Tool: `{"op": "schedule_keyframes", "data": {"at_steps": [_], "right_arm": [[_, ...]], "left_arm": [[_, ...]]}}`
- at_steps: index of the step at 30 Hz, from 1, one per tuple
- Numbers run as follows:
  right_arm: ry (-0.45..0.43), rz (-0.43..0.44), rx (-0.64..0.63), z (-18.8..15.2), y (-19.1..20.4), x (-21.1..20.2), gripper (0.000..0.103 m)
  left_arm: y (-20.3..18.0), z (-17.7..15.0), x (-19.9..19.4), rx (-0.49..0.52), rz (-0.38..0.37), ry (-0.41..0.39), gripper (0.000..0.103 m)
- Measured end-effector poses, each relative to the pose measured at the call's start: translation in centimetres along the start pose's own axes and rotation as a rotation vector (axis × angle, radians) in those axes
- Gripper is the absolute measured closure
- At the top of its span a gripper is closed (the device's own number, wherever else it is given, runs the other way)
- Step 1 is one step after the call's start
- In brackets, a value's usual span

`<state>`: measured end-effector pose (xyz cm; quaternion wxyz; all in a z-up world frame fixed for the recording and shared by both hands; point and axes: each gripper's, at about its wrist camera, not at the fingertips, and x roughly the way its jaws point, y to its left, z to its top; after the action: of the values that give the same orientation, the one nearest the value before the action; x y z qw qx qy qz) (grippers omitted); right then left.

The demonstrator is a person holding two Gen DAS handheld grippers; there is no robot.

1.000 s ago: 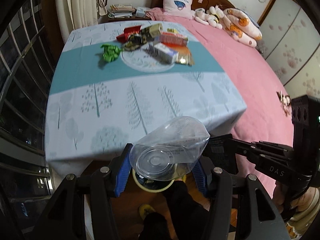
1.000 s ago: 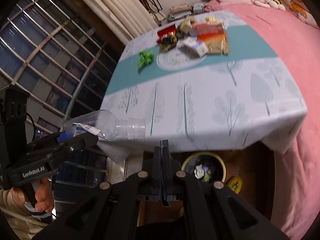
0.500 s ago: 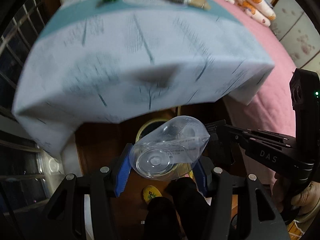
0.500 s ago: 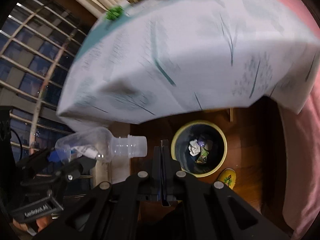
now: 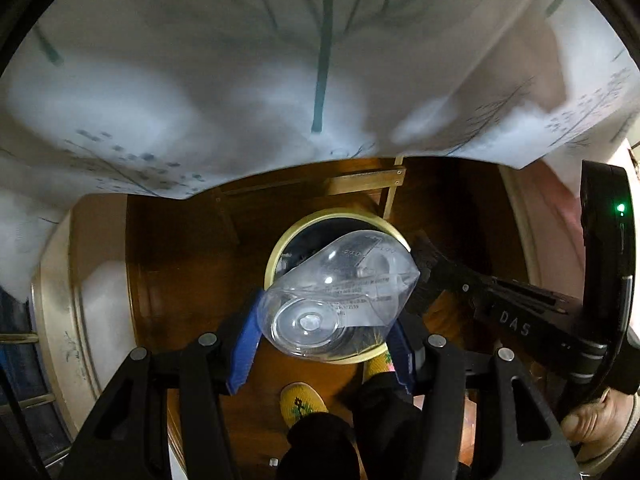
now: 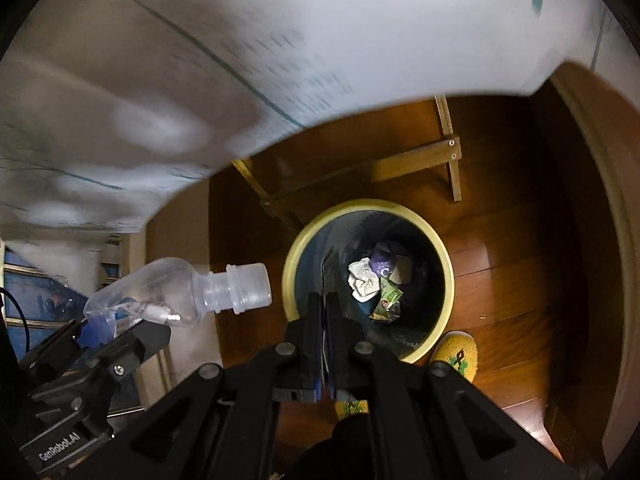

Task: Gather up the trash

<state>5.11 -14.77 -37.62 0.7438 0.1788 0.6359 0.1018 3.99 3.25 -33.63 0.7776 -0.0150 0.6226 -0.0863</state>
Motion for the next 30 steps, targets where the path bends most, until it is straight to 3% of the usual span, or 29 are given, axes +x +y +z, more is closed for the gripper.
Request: {"op": "schedule_keyframes", "data": {"at_steps": [1,3,5,6,12,21,30], "right_arm": [[0.007,-0.011,-0.005,-0.1,-0.1,0.6,0.099],[0.028,-0.029,-0.018,-0.2,-0.1,1.5,0.094],[0.04,-0.048,-0.034,-0.4,-0.1,2.0,0.075],[0.037,-0.047,-0.044,-0.5,0.0,2.1,0.072],[0.015,-0.05,-0.055,-0.6,0.0,1.1,0.071],[-0.039,-0.061,-0.081,0.1,1.3,-1.2,0.071],[-0.048,-0.05,-0.085,0.3,4.1,-6.3,0.071]], "left_arm": [[0.0,0.0,0.7,0.002,0.004,0.005,0.047],[0.0,0.0,1.7,0.01,0.01,0.016,0.03],[0.0,-0.2,2.3,0.003,0.017,0.013,0.02],[0.1,-0.3,2.6,-0.002,0.023,0.016,0.017],[0.5,-0.6,3.1,-0.018,0.049,0.028,0.016],[1.0,0.1,0.6,-0.05,0.084,-0.003,0.016],[1.1,1.5,-5.6,-0.085,0.129,-0.028,0.016]]}}
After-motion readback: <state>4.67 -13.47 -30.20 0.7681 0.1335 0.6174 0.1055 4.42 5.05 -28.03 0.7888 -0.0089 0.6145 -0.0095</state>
